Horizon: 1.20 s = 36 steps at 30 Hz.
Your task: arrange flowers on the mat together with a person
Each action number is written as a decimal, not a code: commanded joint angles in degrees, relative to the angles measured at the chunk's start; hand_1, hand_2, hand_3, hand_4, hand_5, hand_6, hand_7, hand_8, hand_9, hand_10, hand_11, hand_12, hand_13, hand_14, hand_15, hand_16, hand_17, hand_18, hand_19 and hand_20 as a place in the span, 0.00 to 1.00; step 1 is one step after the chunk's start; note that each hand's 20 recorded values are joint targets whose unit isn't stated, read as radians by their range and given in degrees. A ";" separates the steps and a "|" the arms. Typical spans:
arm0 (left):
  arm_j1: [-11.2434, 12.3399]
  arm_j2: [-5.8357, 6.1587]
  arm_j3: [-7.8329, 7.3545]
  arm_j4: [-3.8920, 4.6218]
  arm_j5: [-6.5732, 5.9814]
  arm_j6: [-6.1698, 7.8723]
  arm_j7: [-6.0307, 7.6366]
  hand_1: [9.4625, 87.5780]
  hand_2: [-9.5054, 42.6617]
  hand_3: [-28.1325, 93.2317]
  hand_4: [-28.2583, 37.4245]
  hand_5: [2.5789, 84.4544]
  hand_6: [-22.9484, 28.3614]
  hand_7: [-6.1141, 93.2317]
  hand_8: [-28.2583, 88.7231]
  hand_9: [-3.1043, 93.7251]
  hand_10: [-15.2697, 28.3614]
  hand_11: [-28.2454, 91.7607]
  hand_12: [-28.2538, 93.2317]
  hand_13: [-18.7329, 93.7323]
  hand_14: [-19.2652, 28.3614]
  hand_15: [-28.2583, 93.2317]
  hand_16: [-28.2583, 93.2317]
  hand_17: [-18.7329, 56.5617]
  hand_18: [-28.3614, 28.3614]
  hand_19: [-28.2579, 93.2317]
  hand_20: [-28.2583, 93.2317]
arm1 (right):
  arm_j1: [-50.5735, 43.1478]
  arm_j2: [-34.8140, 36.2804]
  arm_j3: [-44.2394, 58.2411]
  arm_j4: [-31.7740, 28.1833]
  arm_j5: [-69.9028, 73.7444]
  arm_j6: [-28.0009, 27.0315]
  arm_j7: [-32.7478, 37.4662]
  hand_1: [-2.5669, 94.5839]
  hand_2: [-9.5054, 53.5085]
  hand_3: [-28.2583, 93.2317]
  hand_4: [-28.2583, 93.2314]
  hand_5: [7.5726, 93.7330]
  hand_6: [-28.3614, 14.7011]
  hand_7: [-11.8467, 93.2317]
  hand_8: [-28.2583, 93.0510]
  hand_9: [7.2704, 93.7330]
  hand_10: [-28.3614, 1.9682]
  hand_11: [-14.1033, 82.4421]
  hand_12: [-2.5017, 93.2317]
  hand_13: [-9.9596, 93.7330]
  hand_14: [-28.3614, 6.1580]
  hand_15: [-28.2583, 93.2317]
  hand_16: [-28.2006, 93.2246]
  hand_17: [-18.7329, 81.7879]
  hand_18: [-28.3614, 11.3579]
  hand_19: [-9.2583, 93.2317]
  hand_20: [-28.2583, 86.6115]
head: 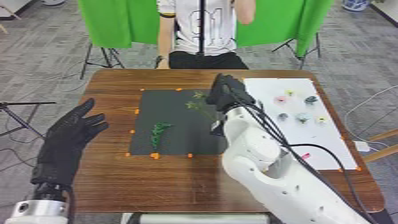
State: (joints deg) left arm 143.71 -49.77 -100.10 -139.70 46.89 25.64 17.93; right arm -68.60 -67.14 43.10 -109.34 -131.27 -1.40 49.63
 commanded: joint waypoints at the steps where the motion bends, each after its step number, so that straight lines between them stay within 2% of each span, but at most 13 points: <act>1: -2.31 -0.35 0.47 0.41 0.67 -1.11 -1.14 0.15 0.28 0.88 0.00 0.38 0.58 0.21 0.15 0.38 0.80 0.45 0.31 0.37 0.96 0.65 0.15 0.11 0.88 0.62 0.31 | 0.62 -7.68 -3.60 6.40 0.93 -4.38 -0.92 0.60 0.00 0.75 0.02 0.93 0.65 0.29 0.31 0.96 0.57 0.50 0.26 0.92 0.65 0.75 0.39 0.60 0.21 1.00 0.20; 8: -5.31 0.16 1.98 1.24 0.86 -1.67 -1.88 0.15 0.28 0.88 0.00 0.38 0.57 0.22 0.15 0.38 0.80 0.45 0.31 0.37 0.96 0.65 0.15 0.11 0.88 0.62 0.31 | 0.92 -8.59 -5.94 9.71 0.55 -6.27 -0.17 0.58 0.00 0.75 0.03 0.93 0.65 0.29 0.31 0.97 0.57 0.50 0.25 0.92 0.65 0.75 0.39 0.60 0.21 1.00 0.21; 16: -6.84 0.16 2.66 1.85 1.10 -2.81 -2.77 0.15 0.28 0.88 0.00 0.38 0.57 0.22 0.15 0.38 0.80 0.45 0.31 0.37 0.96 0.65 0.15 0.11 0.88 0.62 0.31 | 0.18 -9.16 -6.38 11.76 -0.31 -6.88 2.37 0.58 0.00 0.75 0.03 0.93 0.65 0.29 0.31 0.97 0.57 0.51 0.25 0.93 0.65 0.75 0.39 0.60 0.21 1.00 0.21; 21: -8.07 -0.01 3.29 2.32 1.39 -3.72 -3.72 0.15 0.28 0.88 0.00 0.38 0.57 0.22 0.15 0.38 0.80 0.45 0.31 0.37 0.96 0.65 0.15 0.11 0.88 0.62 0.31 | -0.56 -9.86 -6.35 11.78 0.03 -9.49 3.83 0.57 0.01 0.74 0.04 0.93 0.64 0.29 0.31 0.97 0.57 0.51 0.25 0.93 0.65 0.75 0.39 0.61 0.21 1.00 0.21; 30: -8.93 -0.02 3.80 2.60 1.60 -4.50 -4.60 0.15 0.28 0.88 0.00 0.38 0.58 0.22 0.15 0.38 0.80 0.45 0.31 0.37 0.96 0.65 0.15 0.11 0.88 0.62 0.31 | -0.53 -9.68 -7.41 11.32 -0.06 -8.67 3.07 0.51 0.06 0.75 0.04 0.95 0.66 0.28 0.28 0.99 0.56 0.50 0.25 0.94 0.63 0.75 0.39 0.62 0.20 1.00 0.22; 36: -7.22 -0.16 3.01 2.12 1.33 -4.00 -4.21 0.15 0.28 0.88 0.00 0.38 0.58 0.22 0.15 0.38 0.80 0.45 0.31 0.37 0.96 0.65 0.15 0.11 0.88 0.62 0.31 | 0.87 -8.34 -9.17 10.64 -1.92 -5.55 2.59 0.49 0.08 0.75 0.04 0.92 0.66 0.27 0.26 0.97 0.54 0.48 0.25 0.93 0.62 0.75 0.39 0.61 0.19 1.00 0.20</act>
State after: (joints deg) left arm 134.85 -49.62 -96.57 -137.54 48.08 21.89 14.25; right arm -68.74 -76.12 35.42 -97.75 -131.10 -9.90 52.74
